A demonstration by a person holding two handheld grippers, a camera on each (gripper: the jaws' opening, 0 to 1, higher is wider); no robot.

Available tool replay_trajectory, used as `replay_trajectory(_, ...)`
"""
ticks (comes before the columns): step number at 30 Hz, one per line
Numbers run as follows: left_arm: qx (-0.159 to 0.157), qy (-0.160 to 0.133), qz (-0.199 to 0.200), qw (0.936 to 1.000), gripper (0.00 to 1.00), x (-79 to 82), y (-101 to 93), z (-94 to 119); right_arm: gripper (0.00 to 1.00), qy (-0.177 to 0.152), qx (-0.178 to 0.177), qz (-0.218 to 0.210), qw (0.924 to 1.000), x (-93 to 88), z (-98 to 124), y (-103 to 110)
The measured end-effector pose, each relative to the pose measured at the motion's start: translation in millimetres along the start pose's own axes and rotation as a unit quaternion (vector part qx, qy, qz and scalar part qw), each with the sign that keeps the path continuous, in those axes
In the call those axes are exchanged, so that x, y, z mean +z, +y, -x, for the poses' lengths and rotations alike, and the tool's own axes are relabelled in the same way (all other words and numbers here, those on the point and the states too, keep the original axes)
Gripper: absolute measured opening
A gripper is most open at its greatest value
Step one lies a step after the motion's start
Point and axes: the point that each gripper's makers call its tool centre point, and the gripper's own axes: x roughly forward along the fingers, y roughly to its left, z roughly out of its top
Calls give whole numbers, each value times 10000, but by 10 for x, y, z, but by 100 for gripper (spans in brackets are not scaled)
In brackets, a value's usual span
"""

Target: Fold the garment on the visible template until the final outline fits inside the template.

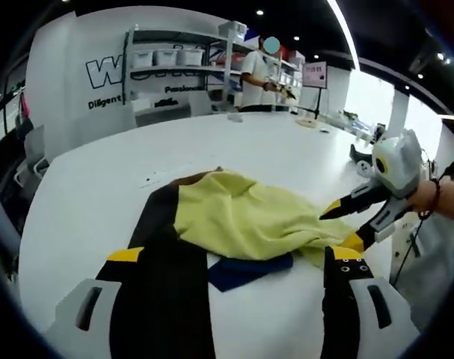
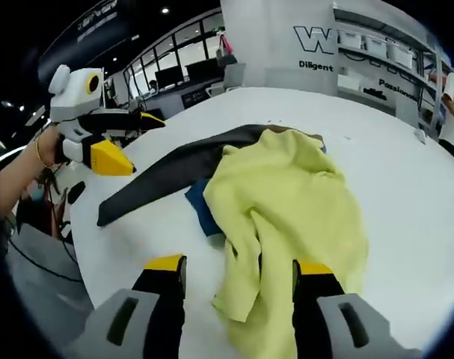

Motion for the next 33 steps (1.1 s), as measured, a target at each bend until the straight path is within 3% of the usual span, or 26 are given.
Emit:
replay_trajectory(14, 23, -130, 157, 9998, 97, -104, -176, 244, 38, 295, 180, -199, 9992, -351, 45, 202)
replay_trajectory(17, 64, -311, 346, 9989, 97, -106, -233, 433, 32, 372, 241, -246, 9987, -447, 47, 261)
replay_trajectory(19, 121, -248, 356, 9990, 96, -172, -259, 491, 28, 460, 286, -243, 9982, -536, 15, 308)
replay_trajectory(20, 104, -111, 351, 9993, 96, -286, -317, 547, 27, 496, 238, -225, 9982, -563, 12, 313)
replay_trajectory(23, 90, -129, 393, 9991, 96, -309, -362, 578, 17, 560, 87, -86, 9984, -600, 24, 279)
replay_trajectory(25, -15, -58, 365, 9993, 94, -393, -491, 623, 1, 534, 39, -80, 9985, -595, 57, 275)
replay_trajectory(26, -29, -26, 364, 9993, 94, -434, -544, 656, 0, 554, -42, 46, 9984, -608, 82, 259)
replay_trajectory(33, -131, -29, 271, 9995, 82, -513, -761, 672, 0, 341, 187, -350, 9986, -478, 171, 389)
